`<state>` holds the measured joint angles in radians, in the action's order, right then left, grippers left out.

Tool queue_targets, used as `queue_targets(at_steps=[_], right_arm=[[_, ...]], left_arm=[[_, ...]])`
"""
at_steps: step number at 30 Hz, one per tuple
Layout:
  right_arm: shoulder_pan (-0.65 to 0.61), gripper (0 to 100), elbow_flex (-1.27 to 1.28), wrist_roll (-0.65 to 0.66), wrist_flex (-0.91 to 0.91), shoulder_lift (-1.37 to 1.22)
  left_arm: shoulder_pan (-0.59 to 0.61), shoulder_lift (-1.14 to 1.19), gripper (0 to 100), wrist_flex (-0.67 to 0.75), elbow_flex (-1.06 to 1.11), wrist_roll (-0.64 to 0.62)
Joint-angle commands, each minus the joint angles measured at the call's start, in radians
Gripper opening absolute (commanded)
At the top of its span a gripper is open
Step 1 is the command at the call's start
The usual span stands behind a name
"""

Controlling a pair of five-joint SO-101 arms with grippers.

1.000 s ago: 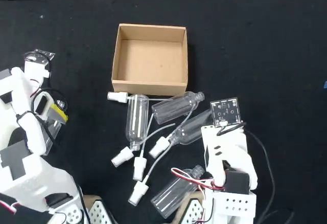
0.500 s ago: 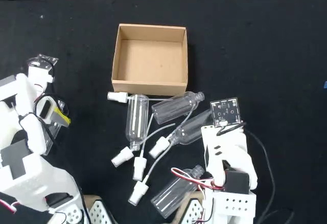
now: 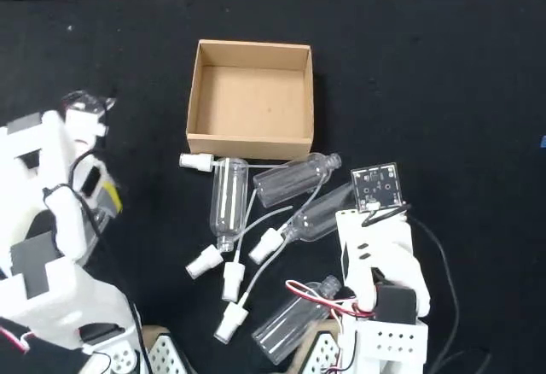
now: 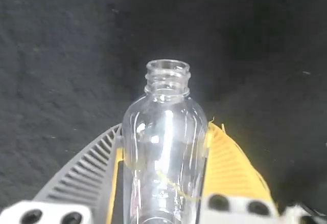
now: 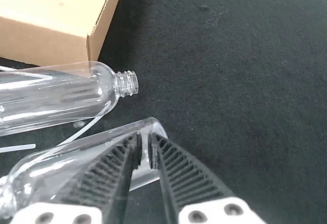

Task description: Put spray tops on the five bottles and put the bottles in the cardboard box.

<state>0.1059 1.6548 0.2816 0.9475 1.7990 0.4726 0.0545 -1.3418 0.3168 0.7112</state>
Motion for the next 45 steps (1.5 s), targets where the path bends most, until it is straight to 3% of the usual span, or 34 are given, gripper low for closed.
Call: queue_targets(at_steps=[1, 5, 18, 24, 31, 37, 45], right_arm=[[-0.012, 1.2, -0.007, 0.0, -0.034, 0.096], [-0.011, 1.2, -0.008, 0.0, -0.034, 0.096], [-0.009, 1.1, -0.027, 0.0, -0.026, 0.096], [-0.032, 1.2, -0.205, 0.074, 0.077, 0.091], [-0.279, 1.2, -0.367, 0.195, 0.221, 0.045], [-0.551, 1.7, -0.575, 0.187, 0.229, -0.292], [-0.944, 20.7, -0.762, 0.195, 0.207, -0.771]], left_arm=[[-0.101, -0.204, 3, -0.046, -0.09, -0.101], [-0.171, -0.371, 3, -0.014, -0.053, -0.229], [-0.245, -0.635, 3, 0.603, 0.476, -0.766], [-0.239, -0.756, 3, 0.738, 0.65, -0.807], [-0.196, -0.937, 3, 0.741, 0.736, -0.816], [-0.038, -1.037, 3, 0.743, 0.769, -0.818], [0.085, -1.04, 4, 0.743, 0.762, -0.819]])
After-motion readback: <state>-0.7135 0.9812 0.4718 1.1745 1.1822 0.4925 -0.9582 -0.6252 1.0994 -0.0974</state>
